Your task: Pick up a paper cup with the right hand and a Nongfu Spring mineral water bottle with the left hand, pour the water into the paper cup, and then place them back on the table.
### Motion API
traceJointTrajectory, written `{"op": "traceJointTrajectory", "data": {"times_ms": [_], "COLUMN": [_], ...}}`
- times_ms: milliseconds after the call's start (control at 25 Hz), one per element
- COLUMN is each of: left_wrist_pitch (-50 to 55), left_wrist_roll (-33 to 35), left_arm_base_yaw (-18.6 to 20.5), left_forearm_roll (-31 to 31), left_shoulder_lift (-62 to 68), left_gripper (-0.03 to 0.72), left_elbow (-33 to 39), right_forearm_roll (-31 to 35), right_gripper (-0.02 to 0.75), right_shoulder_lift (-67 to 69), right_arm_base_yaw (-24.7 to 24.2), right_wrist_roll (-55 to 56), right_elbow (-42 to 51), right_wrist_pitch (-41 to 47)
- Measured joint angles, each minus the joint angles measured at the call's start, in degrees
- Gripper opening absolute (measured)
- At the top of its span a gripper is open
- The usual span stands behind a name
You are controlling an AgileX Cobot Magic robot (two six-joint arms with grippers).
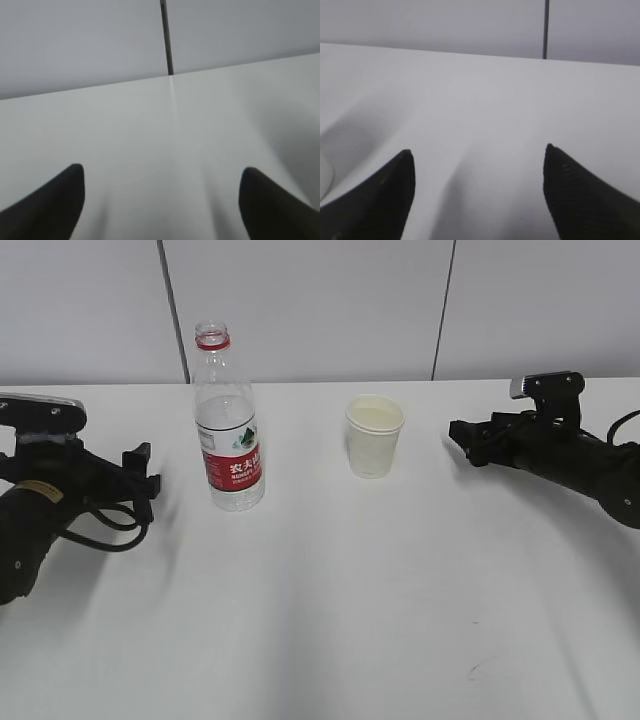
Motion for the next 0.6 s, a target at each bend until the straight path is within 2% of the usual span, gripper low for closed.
{"op": "traceJointTrajectory", "data": {"times_ms": [200,600], "left_wrist_pitch": [10.9,28.1], "left_wrist_roll": [0.7,9.6], "left_arm_base_yaw": [0.5,0.5], "left_forearm_roll": [0.1,-3.4], "left_shoulder_lift": [-2.5,-11.0], "left_gripper": [0.577,0.575], "left_elbow": [-3.6,-7.7], "right_forearm_roll": [0.4,0.7], "right_gripper": [0.590,0.590], "right_shoulder_lift": [-3.7,-17.1], "right_arm_base_yaw": [0.0,0.0], "right_wrist_roll": [-0.1,1.2], "right_elbow": [0.0,0.0], "right_wrist_pitch": [11.3,33.1]}}
